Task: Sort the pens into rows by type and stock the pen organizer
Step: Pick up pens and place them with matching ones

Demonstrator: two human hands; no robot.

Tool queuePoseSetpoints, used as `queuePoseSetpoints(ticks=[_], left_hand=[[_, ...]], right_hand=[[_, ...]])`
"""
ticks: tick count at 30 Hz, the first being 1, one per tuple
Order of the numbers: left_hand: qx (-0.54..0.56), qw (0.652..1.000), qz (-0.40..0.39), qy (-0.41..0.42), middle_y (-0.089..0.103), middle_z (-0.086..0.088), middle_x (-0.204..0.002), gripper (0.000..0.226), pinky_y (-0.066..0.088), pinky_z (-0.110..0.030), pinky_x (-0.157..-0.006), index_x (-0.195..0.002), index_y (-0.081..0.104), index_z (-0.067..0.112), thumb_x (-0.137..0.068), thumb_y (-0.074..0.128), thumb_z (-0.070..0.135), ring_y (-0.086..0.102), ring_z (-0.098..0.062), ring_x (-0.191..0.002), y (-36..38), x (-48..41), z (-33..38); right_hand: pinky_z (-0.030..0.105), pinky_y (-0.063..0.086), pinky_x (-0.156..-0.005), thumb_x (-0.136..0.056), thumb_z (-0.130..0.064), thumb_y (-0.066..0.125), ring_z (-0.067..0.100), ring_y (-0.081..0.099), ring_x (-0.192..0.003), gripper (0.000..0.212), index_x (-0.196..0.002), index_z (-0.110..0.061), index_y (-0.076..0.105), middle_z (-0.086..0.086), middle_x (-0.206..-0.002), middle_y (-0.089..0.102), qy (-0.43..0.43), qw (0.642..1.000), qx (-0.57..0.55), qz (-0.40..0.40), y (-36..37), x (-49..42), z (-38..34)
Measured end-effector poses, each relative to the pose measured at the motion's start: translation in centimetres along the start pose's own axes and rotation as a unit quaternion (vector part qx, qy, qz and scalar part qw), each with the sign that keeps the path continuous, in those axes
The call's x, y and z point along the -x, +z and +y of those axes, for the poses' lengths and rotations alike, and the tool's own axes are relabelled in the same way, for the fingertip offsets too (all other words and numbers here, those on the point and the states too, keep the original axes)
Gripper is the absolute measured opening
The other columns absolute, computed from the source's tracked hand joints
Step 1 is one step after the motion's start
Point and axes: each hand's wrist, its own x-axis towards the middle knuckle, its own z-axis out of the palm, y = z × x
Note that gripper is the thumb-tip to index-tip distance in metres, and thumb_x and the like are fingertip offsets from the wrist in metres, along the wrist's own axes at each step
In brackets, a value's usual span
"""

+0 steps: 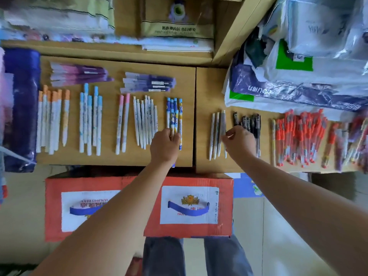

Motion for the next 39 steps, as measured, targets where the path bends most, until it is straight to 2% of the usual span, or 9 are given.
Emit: queuePoseSetpoints(ticks=[4,8,12,17,19,22,26,33,39], left_hand=[[-0.009,1.0,-0.017,0.02,0.039,0.003,-0.055,0.041,0.024,-0.025,-0.047,-0.058,0.037,0.015,-0.095,0.053,0.023,0.037,-0.012,-0.051,-0.4,-1.0,0.4],[-0.004,1.0,-0.024,0.012,0.04,0.003,-0.055,0.041,0.025,-0.026,-0.047,-0.058,0.036,0.016,-0.093,0.056,0.024,0.037,-0.013,-0.051,-0.8,-1.9,0.6],[0.028,0.999,-0.041,0.013,0.043,0.004,-0.056,0.037,0.028,-0.028,-0.05,-0.061,0.041,0.015,-0.092,0.058,0.026,0.04,-0.012,-0.052,-1.2,-2.4,1.2],[0.141,0.988,-0.063,-0.002,0.056,-0.007,-0.056,0.029,0.047,-0.04,-0.057,-0.07,0.058,0.004,-0.087,0.066,0.026,0.054,-0.022,-0.053,-1.3,-2.8,1.9],[0.161,0.984,-0.075,0.003,0.063,-0.015,-0.065,0.027,0.051,-0.045,-0.061,-0.075,0.064,0.004,-0.083,0.07,0.029,0.058,-0.025,-0.057,-1.4,-2.9,2.0],[0.171,0.982,-0.086,0.002,0.069,-0.011,-0.074,0.025,0.053,-0.046,-0.068,-0.08,0.07,0.01,-0.078,0.072,0.035,0.065,-0.029,-0.069,-1.8,-3.0,2.1],[0.176,0.977,-0.117,0.01,0.066,-0.002,-0.072,0.01,0.058,-0.044,-0.07,-0.083,0.069,0.015,-0.084,0.072,0.024,0.066,-0.024,-0.07,-2.1,-3.2,2.1],[-0.027,0.997,0.045,0.065,0.055,-0.003,-0.106,0.03,0.032,-0.017,-0.073,-0.112,0.057,0.012,-0.088,0.066,0.026,0.05,-0.01,-0.085,-2.4,-3.5,0.6],[-0.085,0.995,0.018,0.055,0.049,-0.011,-0.122,0.043,0.039,-0.023,-0.08,-0.123,0.048,0.007,-0.087,0.066,0.022,0.054,-0.021,-0.101,-2.3,-3.3,0.1]], right_hand=[[0.032,0.051,-0.067,-0.086,-0.024,0.063,0.029,0.066,-0.081,0.013,-0.095,-0.014,0.063,0.011,-0.082,0.07,0.014,1.0,0.001,0.026,0.6,-0.5,-0.1],[0.034,0.05,-0.067,-0.086,-0.027,0.062,0.03,0.063,-0.08,0.017,-0.096,-0.014,0.06,0.009,-0.085,0.068,0.01,1.0,0.009,0.011,0.2,-0.3,-0.2],[0.03,0.047,-0.062,-0.086,-0.021,0.066,0.02,0.06,-0.069,0.013,-0.095,-0.011,0.063,0.001,-0.078,0.064,-0.087,0.994,-0.044,0.049,-0.6,0.3,-1.4],[0.023,0.044,-0.053,-0.084,-0.028,0.071,0.005,0.056,-0.05,0.015,-0.094,-0.017,0.071,-0.007,-0.071,0.067,-0.104,0.95,-0.173,-0.239,-0.7,2.2,-6.2],[0.016,0.039,-0.048,-0.083,-0.032,0.072,-0.001,0.052,-0.043,0.023,-0.096,-0.014,0.071,-0.016,-0.057,0.063,-0.095,0.933,-0.172,-0.3,-0.4,2.6,-7.2],[0.013,0.037,-0.045,-0.083,-0.029,0.074,-0.002,0.049,-0.039,0.026,-0.093,-0.006,0.071,-0.018,-0.046,0.058,-0.084,0.933,-0.189,-0.294,0.0,2.3,-7.3],[0.019,0.046,-0.052,-0.084,-0.028,0.072,0.003,0.056,-0.049,0.027,-0.091,-0.001,0.071,-0.005,-0.058,0.062,-0.08,0.932,-0.182,-0.302,0.2,1.8,-7.1],[0.027,0.056,-0.059,-0.086,-0.025,0.071,0.012,0.061,-0.052,0.019,-0.079,-0.007,0.071,0.002,-0.061,0.066,-0.034,0.964,-0.15,-0.216,1.3,0.8,-6.6],[0.024,0.053,-0.061,-0.084,-0.028,0.071,0.014,0.067,-0.064,0.023,-0.071,-0.009,0.069,0.0,-0.063,0.066,-0.075,0.981,-0.058,-0.171,3.4,1.1,-7.4]])
